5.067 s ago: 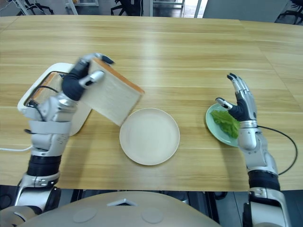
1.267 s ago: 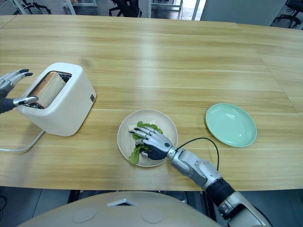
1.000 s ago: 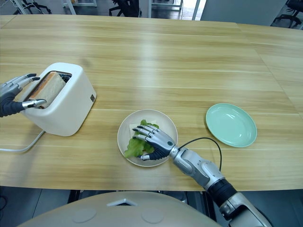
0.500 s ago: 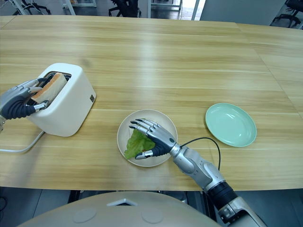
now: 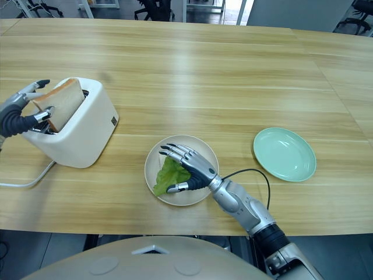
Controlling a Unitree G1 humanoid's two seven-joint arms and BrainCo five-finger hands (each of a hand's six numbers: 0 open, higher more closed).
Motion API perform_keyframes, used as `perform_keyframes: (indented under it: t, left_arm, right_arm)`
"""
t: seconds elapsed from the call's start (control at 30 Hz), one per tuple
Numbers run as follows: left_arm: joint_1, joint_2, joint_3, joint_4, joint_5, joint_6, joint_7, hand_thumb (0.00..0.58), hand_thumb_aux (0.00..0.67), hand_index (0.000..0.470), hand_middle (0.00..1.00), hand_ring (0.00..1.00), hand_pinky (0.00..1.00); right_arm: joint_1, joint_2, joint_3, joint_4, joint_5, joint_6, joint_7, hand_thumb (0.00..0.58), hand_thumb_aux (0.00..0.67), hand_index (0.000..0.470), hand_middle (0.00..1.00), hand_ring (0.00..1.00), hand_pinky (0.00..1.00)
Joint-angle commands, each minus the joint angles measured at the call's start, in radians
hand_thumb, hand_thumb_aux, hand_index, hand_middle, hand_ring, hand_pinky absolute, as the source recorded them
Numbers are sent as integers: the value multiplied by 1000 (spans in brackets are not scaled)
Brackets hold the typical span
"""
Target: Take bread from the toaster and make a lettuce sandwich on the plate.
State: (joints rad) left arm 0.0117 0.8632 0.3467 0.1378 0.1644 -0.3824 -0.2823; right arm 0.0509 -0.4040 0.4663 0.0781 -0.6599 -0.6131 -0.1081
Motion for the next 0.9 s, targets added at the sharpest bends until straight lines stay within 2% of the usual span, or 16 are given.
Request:
perform_keyframes:
  t: [0.03, 0.07, 0.1, 0.13, 0.17, 0.2, 0.23, 0.3, 0.33, 0.63, 0.9]
  left_arm:
    - [-22, -15, 32, -32, -65, 35, -13, 580, 670, 460, 20, 20, 20]
    - [-25, -21, 36, -40, -82, 40, -18, 580, 670, 460, 75, 75, 75]
    - [-28, -27, 38, -48, -101, 45, -26, 580, 670, 460, 75, 75, 75]
    - [-30, -32, 41, -57, -119, 50, -33, 580, 670, 460, 157, 157, 157]
    - [-31, -36, 44, -65, -134, 54, -39, 580, 670, 460, 196, 196, 196]
    - [-32, -39, 47, -70, -147, 58, -44, 580, 670, 460, 196, 196, 196]
    - [-34, -43, 48, -72, -157, 61, -48, 580, 670, 460, 306, 306, 306]
    - [-40, -49, 46, -72, -173, 65, -59, 580, 670, 460, 898, 898, 898]
    - [-43, -53, 43, -73, -179, 67, -65, 580, 670, 460, 988, 988, 988]
    - [-81, -97, 44, -89, -271, 80, -106, 580, 670, 460, 1000, 1000, 1000]
    - [-162, -119, 71, -109, -318, 92, -92, 580, 670, 460, 1000, 1000, 1000]
  right_arm:
    - [-5, 0, -12, 22, -1, -3, 8, 0, 0, 0, 0, 0, 0]
    - [-5, 1, -13, 22, -2, -4, 8, 0, 0, 0, 0, 0, 0]
    - [-4, 3, -15, 23, -1, -5, 7, 0, 0, 0, 0, 0, 0]
    - [-5, 4, -17, 23, -1, -5, 6, 0, 0, 0, 0, 0, 0]
    - [-5, 5, -18, 23, 0, -6, 5, 0, 0, 0, 0, 0, 0]
    - [-5, 6, -19, 24, 1, -6, 4, 0, 0, 0, 0, 0, 0]
    - [-6, 7, -21, 25, 2, -7, 4, 0, 0, 0, 0, 0, 0]
    - [-7, 8, -26, 26, 4, -7, 0, 0, 0, 0, 0, 0, 0]
    - [-8, 9, -28, 28, 5, -7, -1, 0, 0, 0, 0, 0, 0]
    - [-17, 12, -58, 33, 4, -11, -19, 0, 0, 0, 0, 0, 0]
    - [-30, 4, -154, 22, 28, 2, -64, 0, 0, 0, 0, 0, 0]
